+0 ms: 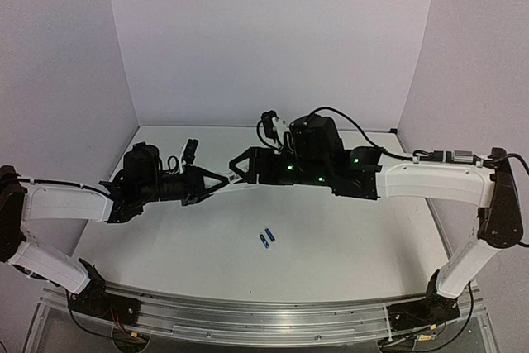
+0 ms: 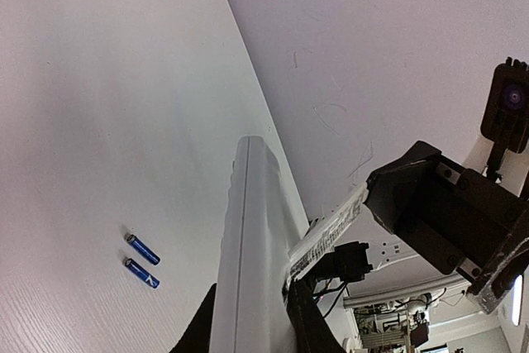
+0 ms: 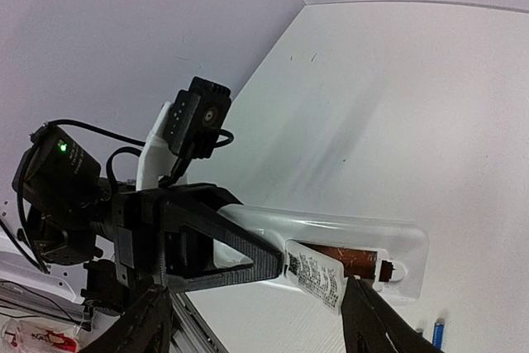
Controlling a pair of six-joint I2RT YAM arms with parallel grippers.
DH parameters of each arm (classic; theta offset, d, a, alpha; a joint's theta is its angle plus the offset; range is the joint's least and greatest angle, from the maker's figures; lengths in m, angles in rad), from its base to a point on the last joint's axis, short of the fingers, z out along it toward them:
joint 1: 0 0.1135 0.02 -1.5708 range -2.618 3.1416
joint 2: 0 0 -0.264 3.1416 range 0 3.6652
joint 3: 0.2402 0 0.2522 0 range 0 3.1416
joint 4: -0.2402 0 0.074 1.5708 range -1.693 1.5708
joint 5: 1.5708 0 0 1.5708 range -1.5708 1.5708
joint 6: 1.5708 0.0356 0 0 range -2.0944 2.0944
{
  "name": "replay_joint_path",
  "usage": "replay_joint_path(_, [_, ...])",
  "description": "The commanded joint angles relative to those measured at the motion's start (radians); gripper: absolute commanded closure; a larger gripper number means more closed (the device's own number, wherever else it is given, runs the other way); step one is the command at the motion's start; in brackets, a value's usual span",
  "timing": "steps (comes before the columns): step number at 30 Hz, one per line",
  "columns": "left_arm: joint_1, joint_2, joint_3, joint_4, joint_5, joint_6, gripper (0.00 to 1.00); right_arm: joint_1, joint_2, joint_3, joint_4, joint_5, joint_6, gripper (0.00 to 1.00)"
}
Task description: Load the batteries into the remote control
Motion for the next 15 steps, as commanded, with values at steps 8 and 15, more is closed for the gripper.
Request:
replay_joint_path(8, [0.005,-0.036,-0.009,0.164,0.068,-0.043,1.0,0.005,0.049,0.01,-0.007,-0.025,0.048,0.33])
replay_joint_path(15, [0.006,-0.043,-0.018,0.171,0.068,-0.049,1.0,0.005,0.049,0.007,-0.01,0.004,0.042,0.32])
